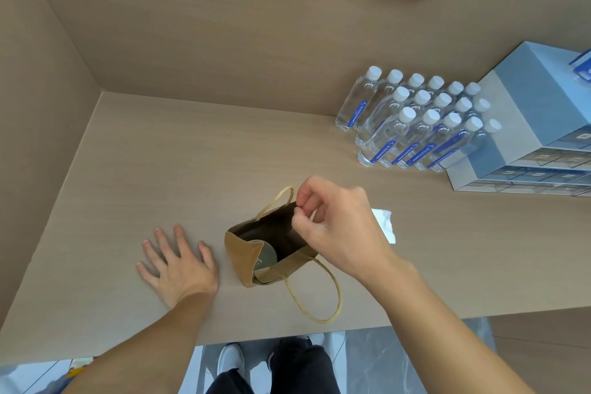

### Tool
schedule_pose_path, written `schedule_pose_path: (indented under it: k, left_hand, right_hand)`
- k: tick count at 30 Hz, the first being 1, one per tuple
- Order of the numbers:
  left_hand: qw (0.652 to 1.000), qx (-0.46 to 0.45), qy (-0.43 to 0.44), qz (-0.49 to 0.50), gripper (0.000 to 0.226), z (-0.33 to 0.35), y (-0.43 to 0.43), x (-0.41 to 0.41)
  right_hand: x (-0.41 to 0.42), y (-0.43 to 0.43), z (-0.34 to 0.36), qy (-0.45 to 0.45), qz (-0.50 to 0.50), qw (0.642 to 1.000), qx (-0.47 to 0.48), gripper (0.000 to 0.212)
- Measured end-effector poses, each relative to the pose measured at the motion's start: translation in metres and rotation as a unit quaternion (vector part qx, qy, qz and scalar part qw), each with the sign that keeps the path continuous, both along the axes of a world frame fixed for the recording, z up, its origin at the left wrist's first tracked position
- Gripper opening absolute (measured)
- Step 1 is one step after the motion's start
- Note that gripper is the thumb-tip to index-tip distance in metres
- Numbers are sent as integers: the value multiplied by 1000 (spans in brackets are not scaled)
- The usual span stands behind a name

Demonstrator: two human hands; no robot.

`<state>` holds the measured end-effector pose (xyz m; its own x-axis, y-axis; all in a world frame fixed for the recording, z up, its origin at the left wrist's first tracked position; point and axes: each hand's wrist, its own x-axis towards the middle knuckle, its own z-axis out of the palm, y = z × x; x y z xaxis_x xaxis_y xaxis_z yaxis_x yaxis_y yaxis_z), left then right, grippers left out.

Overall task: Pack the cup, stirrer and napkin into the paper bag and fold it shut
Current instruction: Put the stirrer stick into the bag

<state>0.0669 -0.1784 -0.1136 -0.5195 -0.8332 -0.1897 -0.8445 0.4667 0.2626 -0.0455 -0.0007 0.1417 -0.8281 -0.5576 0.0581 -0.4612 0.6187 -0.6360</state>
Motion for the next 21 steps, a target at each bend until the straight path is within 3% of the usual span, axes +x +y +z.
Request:
schedule_pose_path:
  k: [6, 12, 17, 21]
  left_hand:
    - [1000, 7, 0, 1, 64, 1, 0, 0]
    - [1000, 2, 4, 7, 64, -3, -2, 1]
    - [1000, 2, -2, 7, 64, -2, -1, -3]
    - [1000, 6, 2, 10, 63, -1, -1, -4]
  right_hand:
    - [1, 2, 2, 5, 13, 999, 30, 10]
    - [-20, 31, 2, -36, -130, 989, -62, 1]
    - [-67, 93, -59, -84, -301, 950, 7, 15]
    - [-91, 132, -125, -141, -380, 909, 91, 43]
